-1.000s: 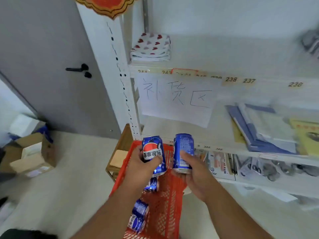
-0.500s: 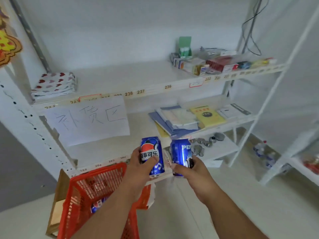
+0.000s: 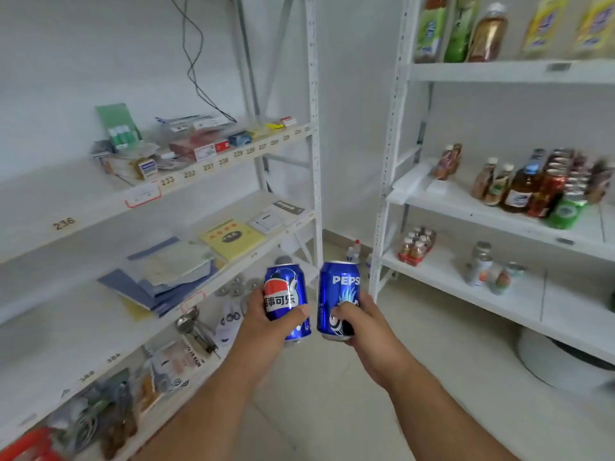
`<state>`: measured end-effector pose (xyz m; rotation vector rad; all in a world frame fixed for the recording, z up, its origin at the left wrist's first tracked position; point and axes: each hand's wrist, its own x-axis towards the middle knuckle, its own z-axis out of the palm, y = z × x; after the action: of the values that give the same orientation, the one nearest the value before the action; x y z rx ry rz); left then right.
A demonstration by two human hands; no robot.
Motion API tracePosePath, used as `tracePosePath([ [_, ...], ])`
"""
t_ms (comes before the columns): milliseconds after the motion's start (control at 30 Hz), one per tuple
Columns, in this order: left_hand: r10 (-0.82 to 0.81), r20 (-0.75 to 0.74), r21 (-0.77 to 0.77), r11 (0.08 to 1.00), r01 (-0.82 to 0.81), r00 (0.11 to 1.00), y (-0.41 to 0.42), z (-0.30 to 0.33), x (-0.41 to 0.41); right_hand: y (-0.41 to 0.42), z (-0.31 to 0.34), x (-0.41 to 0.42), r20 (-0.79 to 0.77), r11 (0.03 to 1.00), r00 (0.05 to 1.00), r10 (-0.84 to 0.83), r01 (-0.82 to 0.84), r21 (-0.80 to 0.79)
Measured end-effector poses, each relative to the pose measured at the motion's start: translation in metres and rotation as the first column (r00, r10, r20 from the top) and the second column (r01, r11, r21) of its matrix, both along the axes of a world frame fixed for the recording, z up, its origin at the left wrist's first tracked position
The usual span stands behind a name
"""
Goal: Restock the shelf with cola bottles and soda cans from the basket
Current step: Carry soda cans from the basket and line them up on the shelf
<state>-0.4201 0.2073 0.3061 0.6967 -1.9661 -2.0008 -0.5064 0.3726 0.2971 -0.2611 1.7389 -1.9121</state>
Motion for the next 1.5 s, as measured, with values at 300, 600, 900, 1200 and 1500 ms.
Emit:
tracePosePath([
  [300, -0.31, -0.023, -0.114, 0.945, 0.305, 0.951, 0.129, -0.001, -0.12, 0.146, 0.0, -0.068, -0.148, 0.914, 0.922, -0.357, 0.378, 0.147],
  [600, -0.546, -0.078, -0.064, 0.838, 0.542, 0.834, 0.216, -0.011, -0.205, 0.22, -0.012, -0.108, -0.237, 0.735, 0.766, -0.597, 0.641, 0.222],
  [900, -0.689, -0.042, -0.045, 0.724, 0.688, 0.723, 0.274, -0.009, -0.269, 0.282, 0.006, -0.127, -0.145, 0.615, 0.633, -0.761, 0.774, 0.15],
  [1200, -0.734, -0.044, -0.089, 0.679, 0.729, 0.678, 0.368, -0.003, -0.308, 0.377, 0.009, -0.143, -0.147, 0.51, 0.526, -0.838, 0.849, 0.136],
  [1500, -0.712, -0.073, -0.19, 0.697, 0.691, 0.698, 0.508, 0.01, -0.34, 0.516, 0.013, -0.174, -0.254, 0.481, 0.497, -0.83, 0.868, 0.124],
])
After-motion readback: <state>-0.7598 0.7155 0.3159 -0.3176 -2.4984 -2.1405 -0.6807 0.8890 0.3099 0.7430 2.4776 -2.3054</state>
